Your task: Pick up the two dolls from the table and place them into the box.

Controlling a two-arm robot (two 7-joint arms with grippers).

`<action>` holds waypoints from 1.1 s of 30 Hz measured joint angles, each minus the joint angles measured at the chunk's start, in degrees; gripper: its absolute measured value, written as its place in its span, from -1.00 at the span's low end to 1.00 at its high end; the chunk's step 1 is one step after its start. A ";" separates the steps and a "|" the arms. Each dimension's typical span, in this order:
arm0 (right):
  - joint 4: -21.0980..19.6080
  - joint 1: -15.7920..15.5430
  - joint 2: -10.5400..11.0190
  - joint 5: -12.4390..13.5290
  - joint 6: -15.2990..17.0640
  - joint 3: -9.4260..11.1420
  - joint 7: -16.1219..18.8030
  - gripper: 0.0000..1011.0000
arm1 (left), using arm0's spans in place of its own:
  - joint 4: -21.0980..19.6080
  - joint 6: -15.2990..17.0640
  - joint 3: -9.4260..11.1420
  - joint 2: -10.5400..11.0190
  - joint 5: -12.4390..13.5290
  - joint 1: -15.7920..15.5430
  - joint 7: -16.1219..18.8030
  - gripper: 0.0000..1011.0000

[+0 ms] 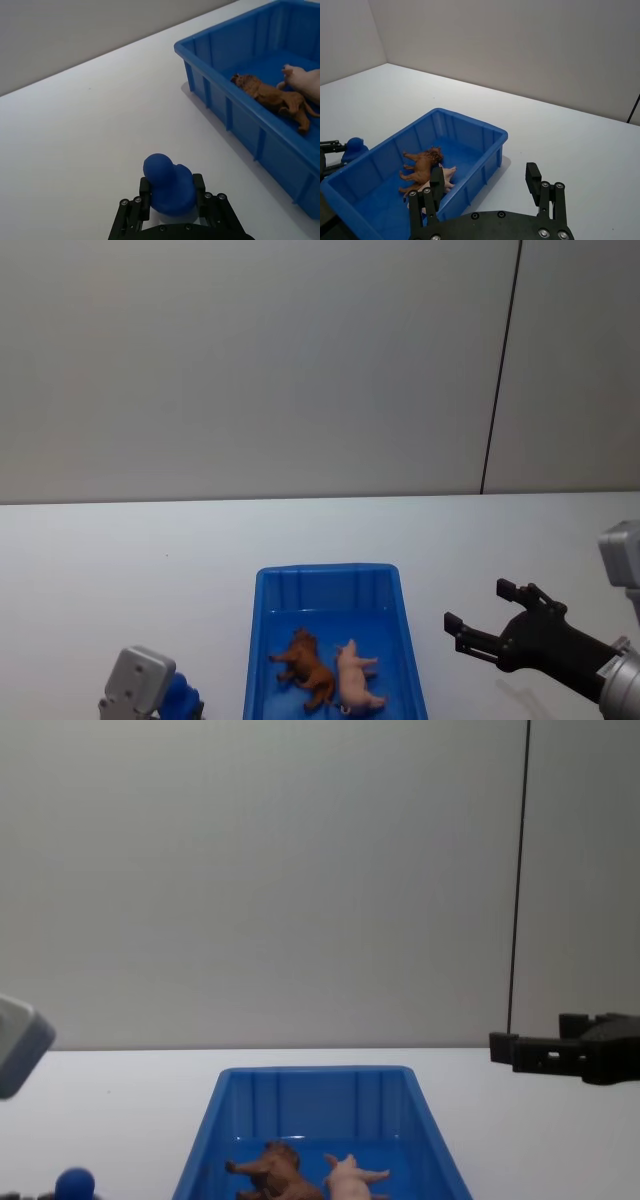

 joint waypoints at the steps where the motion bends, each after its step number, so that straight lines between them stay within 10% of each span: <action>1: 0.00 0.00 0.00 0.00 0.00 0.00 0.00 0.98 | 0.10 -0.33 -0.17 -0.09 0.38 -0.33 -0.42 -0.01; 22: 0.00 0.00 0.00 0.00 0.00 0.00 0.00 0.98 | 1.06 -4.98 -0.57 -5.15 8.57 -9.18 -9.21 -0.27; 33: 0.00 0.00 0.00 0.00 0.00 0.00 0.00 0.98 | 3.51 -7.73 1.02 -9.26 11.24 -13.36 -14.88 0.41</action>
